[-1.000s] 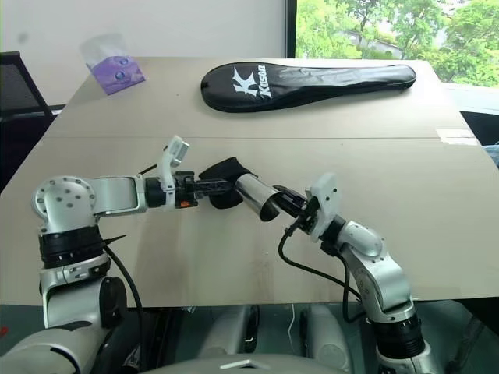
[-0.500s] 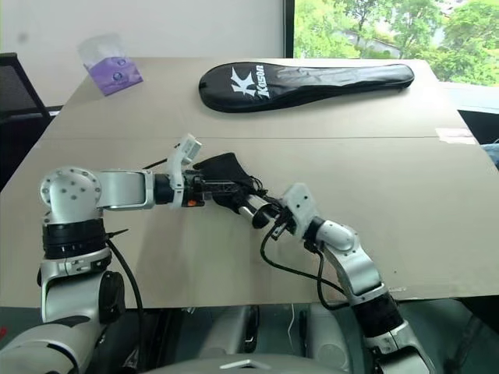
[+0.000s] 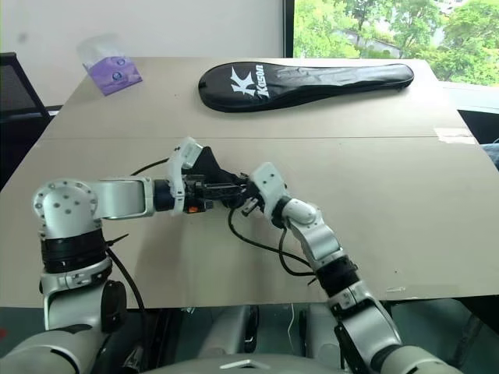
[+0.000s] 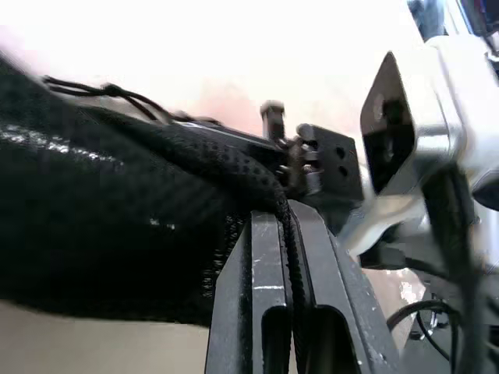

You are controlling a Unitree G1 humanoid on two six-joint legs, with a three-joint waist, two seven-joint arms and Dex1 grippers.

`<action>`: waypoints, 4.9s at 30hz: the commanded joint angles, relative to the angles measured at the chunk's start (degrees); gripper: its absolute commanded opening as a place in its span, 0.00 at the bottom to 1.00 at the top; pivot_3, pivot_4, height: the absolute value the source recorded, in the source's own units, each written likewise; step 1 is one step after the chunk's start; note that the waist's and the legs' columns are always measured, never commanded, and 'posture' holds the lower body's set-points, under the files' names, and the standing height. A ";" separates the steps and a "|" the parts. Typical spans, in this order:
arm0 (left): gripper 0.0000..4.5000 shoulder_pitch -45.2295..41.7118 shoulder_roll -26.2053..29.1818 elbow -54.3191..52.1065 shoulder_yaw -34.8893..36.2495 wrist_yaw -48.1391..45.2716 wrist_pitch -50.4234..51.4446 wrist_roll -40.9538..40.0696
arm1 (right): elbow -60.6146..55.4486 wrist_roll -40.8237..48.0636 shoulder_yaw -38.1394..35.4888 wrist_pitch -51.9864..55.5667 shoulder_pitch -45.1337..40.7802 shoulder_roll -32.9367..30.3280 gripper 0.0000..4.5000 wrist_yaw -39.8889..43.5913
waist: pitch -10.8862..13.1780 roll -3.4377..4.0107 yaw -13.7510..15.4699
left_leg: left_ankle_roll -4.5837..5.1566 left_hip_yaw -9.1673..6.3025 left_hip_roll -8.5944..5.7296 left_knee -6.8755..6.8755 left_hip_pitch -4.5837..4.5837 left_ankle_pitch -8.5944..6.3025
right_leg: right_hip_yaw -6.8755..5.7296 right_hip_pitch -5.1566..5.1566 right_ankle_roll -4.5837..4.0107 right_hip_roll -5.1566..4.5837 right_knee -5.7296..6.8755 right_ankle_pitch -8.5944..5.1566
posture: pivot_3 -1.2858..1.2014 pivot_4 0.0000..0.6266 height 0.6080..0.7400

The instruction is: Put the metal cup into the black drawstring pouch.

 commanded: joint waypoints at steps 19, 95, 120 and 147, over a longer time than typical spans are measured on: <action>0.00 5.83 9.21 -10.17 -7.09 2.91 -12.65 -25.85 | 23.65 4.33 -4.04 -3.72 -13.65 12.48 0.00 -3.04 | 0.02 -0.05 -1.13 | -0.01 -0.05 -0.02 -0.06 -0.05 0.00 | -0.02 -0.01 -0.01 -0.12 -0.07 0.01 | 0.52 0.24 1.00; 0.00 1.75 18.89 6.96 -12.59 -47.34 -34.38 29.11 | -13.42 0.39 1.24 5.57 -3.64 -7.90 0.32 14.85 | 0.11 0.03 -1.13 | 0.04 0.19 0.01 -0.38 -0.13 -0.01 | -0.02 -0.37 -0.03 0.03 -0.03 -0.02 | 0.52 0.24 1.00; 0.00 8.72 16.18 -7.44 -5.97 -41.55 -23.57 19.59 | 0.87 2.58 -4.58 8.27 -9.69 3.53 0.01 6.41 | 0.11 0.03 -1.19 | 0.03 0.17 0.03 -0.38 -0.13 0.00 | 0.03 -0.37 -0.03 -0.01 -0.01 -0.02 | 0.52 0.24 1.00; 0.00 9.90 24.38 5.68 -2.86 -48.97 -34.82 27.57 | 0.92 0.80 -1.58 0.11 -4.70 -5.17 0.77 6.58 | 0.15 0.06 -1.53 | 0.02 0.28 0.05 -0.39 -0.08 0.00 | 0.08 -0.42 -0.04 0.04 0.03 -0.01 | 0.52 0.24 1.00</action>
